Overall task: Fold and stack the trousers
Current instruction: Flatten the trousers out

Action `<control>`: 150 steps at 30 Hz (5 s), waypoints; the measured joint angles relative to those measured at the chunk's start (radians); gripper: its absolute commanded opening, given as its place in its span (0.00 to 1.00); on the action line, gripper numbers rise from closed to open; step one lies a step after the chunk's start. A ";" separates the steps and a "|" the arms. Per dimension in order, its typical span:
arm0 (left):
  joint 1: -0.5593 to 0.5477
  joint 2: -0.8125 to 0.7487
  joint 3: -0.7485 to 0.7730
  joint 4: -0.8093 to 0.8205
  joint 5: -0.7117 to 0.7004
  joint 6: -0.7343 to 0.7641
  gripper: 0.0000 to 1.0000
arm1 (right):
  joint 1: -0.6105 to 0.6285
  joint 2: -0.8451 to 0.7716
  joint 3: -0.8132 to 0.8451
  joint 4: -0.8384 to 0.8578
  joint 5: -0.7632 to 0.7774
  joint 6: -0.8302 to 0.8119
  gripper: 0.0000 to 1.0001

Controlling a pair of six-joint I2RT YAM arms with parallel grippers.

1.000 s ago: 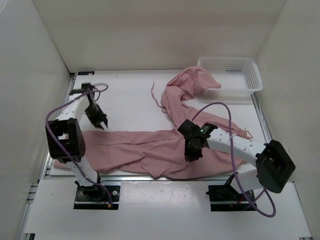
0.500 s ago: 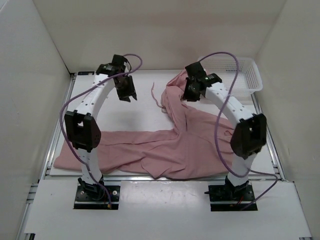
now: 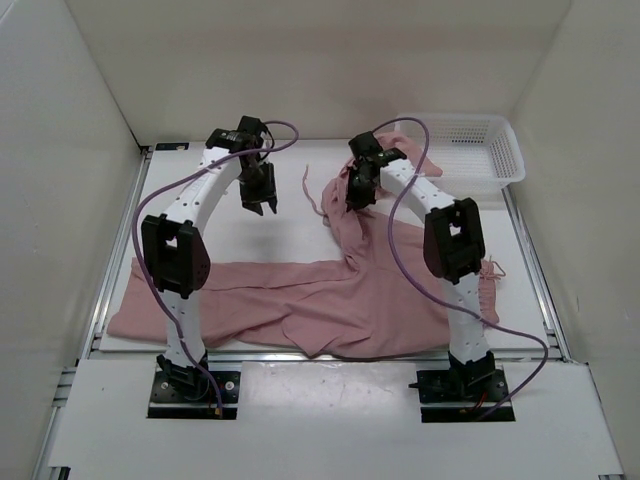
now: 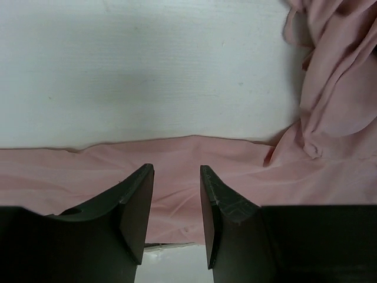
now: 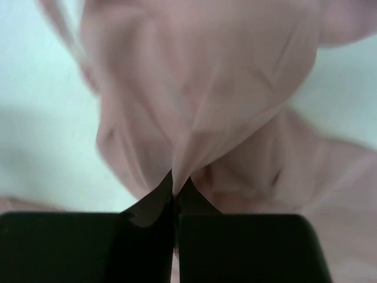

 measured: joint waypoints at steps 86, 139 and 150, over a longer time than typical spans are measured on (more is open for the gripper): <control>0.313 0.441 0.220 0.175 0.150 -0.099 0.79 | -0.329 -1.094 -0.948 -0.065 0.082 -0.055 0.81; 0.489 -0.315 -0.447 0.200 0.145 -0.039 0.86 | -0.774 -0.887 -0.996 0.203 -0.119 0.188 0.31; 0.506 -0.130 -0.098 0.089 -0.024 -0.047 0.12 | -0.774 -0.952 -0.945 0.145 -0.037 0.164 0.65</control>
